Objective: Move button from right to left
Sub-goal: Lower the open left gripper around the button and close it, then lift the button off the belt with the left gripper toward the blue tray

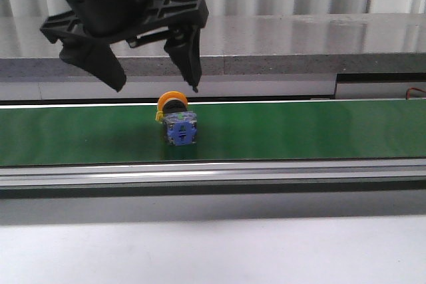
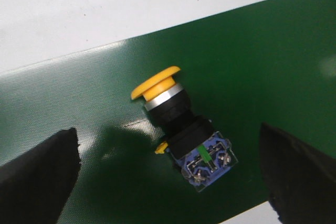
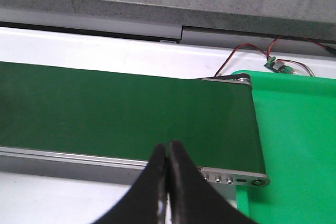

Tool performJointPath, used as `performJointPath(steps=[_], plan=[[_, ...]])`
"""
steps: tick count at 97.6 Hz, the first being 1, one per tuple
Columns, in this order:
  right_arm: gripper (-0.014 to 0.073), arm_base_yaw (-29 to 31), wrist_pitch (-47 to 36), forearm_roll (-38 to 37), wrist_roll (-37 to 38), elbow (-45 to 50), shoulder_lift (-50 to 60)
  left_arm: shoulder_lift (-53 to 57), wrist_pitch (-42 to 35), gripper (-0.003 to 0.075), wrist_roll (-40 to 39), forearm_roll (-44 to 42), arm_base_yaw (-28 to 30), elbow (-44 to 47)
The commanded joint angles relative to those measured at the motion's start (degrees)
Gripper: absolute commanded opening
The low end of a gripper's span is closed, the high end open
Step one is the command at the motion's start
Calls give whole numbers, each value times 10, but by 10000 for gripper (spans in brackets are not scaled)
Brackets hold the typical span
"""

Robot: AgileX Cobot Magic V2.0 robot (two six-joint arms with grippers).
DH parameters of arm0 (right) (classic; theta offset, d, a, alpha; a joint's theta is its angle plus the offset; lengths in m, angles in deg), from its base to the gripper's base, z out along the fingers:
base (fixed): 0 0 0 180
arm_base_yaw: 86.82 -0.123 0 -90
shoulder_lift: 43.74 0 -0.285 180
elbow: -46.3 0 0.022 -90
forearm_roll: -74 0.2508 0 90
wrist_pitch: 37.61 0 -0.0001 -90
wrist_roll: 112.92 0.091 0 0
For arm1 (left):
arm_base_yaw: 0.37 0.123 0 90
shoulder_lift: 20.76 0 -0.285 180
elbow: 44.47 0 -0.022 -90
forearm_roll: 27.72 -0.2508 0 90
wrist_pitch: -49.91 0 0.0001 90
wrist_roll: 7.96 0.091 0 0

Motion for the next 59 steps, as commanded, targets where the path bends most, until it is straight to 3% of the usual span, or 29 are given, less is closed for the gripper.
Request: performJointPath(steps=[1, 33, 47, 59], plan=[[-67, -1, -37, -1, -6, -15, -1, 11, -25, 652, -8, -4, -6, -18], [-67, -1, -37, -1, -6, -15, -1, -33, -12, 626, -10, -4, -6, -17], [-67, -1, -37, -1, -6, -15, -1, -34, -6, 485, -10, -6, -6, -16], [-67, -1, -37, -1, -6, -15, -1, -34, 8, 277, -10, -18, -5, -16]])
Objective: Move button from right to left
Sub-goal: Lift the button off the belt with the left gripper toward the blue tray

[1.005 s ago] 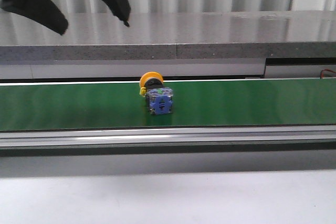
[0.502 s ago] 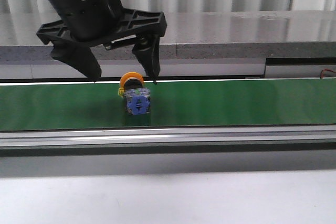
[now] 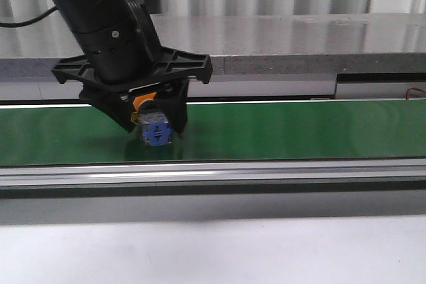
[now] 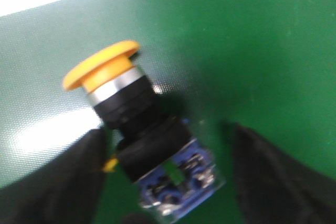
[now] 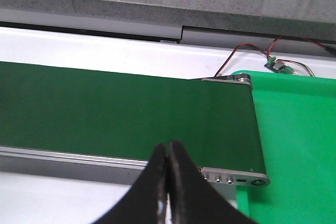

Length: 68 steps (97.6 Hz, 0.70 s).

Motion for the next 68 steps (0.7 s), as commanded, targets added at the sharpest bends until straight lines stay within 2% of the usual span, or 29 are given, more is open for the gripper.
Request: performJointPath(steps=[1, 12, 18, 35, 49, 58, 68], plan=[[-67, -1, -37, -1, -6, -15, -1, 24, -6, 264, -6, -15, -2, -16], [-67, -1, -37, -1, -6, -15, -1, 27, 16, 61, -6, -39, -2, -16], [-67, -1, -37, -1, -6, -15, -1, 34, 32, -20, -6, -56, -2, -16], [-67, -1, -37, -1, -6, -15, -1, 81, 79, -20, -2, -100, -1, -6], [-67, -1, -37, -1, -6, -15, -1, 161, 83, -20, 5, -141, 23, 30], [-67, -1, -37, -1, -6, -15, -1, 223, 83, -20, 30, -151, 61, 63], [-67, -1, -37, -1, -6, -15, -1, 289, 83, -20, 69, -150, 131, 95]])
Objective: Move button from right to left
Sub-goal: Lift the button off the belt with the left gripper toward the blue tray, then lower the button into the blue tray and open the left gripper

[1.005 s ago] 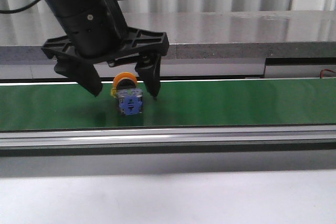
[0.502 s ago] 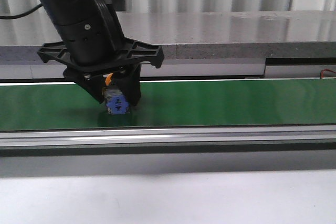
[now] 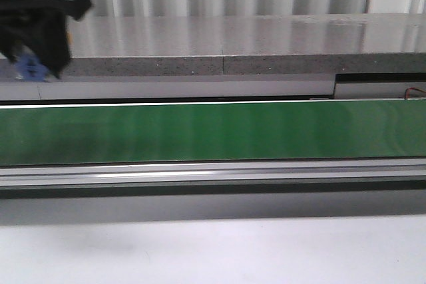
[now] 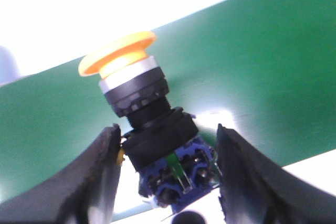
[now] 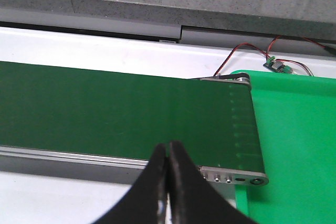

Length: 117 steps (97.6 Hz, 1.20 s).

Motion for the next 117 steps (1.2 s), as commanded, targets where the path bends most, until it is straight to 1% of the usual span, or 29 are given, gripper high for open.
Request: performJointPath(steps=[1, 2, 3, 4, 6, 9, 15, 16, 17, 18, 22, 31, 38, 50, 58, 67, 75, 85, 100, 117], plan=[[-67, -1, -37, -1, -6, -15, -1, 78, -14, -20, 34, -16, 55, 13], [-67, -1, -37, -1, -6, -15, -1, 78, -14, -20, 34, -16, 55, 13], [-67, -1, -37, -1, -6, -15, -1, 86, -14, -20, 39, -16, 72, 17], [-67, -1, -37, -1, -6, -15, -1, 90, -14, -20, 42, -15, 72, 18], [-67, -1, -37, -1, -6, -15, -1, 105, -14, -20, 52, -15, 95, 25], [-67, -1, -37, -1, -6, -15, -1, 115, -14, -20, 59, -12, 112, 29], [-67, -1, -37, -1, -6, -15, -1, 142, -11, -20, 98, 3, 173, 38], [-67, -1, -37, -1, -6, -15, -1, 142, -10, -20, 98, 6, 173, 38], [-67, -1, -37, -1, -6, -15, -1, 146, -9, -20, 109, 12, 193, 38], [-67, -1, -37, -1, -6, -15, -1, 148, -8, -20, 114, 15, 193, 38], [-67, -1, -37, -1, -6, -15, -1, 156, -6, -20, 158, 37, 237, 38], [-67, -1, -37, -1, -6, -15, -1, 157, -6, -20, 243, 88, 316, 38], [-67, -1, -37, -1, -6, -15, -1, 154, -16, -20, 289, 132, 369, 38], [-67, -1, -37, -1, -6, -15, -1, 130, -27, -20, 399, 202, 435, 36], [-67, -1, -37, -1, -6, -15, -1, 105, -28, -20, 451, 232, 461, 33], [-67, -1, -37, -1, -6, -15, -1, 70, -44, -20, 486, 233, 482, 33], [-67, -1, -37, -1, -6, -15, -1, 37, -71, -20, 502, 234, 498, 30], [-67, -1, -37, -1, -6, -15, -1, -16, -75, -20, 530, 243, 516, 13], [-67, -1, -37, -1, -6, -15, -1, -82, -76, -20, 574, 274, 528, -18], [-67, -1, -37, -1, -6, -15, -1, -136, -78, -20, 616, 284, 540, -43]])
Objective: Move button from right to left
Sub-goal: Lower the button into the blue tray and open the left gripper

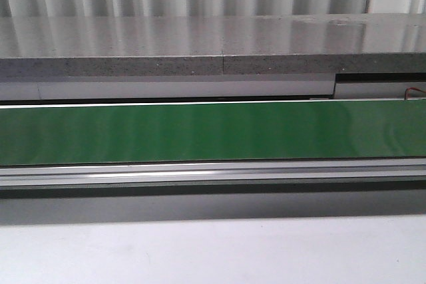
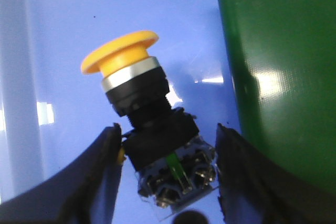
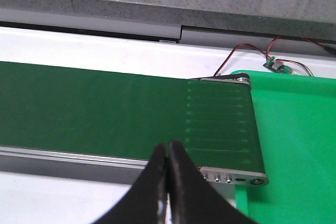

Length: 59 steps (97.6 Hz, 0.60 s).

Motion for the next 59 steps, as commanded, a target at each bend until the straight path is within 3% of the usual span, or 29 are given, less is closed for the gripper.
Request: performJointPath(steps=[1, 18, 35, 59], plan=[[-67, -1, -37, 0, -6, -15, -1, -5, -25, -20, 25, 16, 11, -29], [-67, -1, -37, 0, -6, -15, -1, -45, -24, -20, 54, 53, 45, -41], [-67, -1, -37, 0, -6, -15, -1, -67, -24, -20, 141, 146, 68, -41], [-67, -1, -37, 0, -6, -15, -1, -98, -24, -20, 174, 155, 68, -49]])
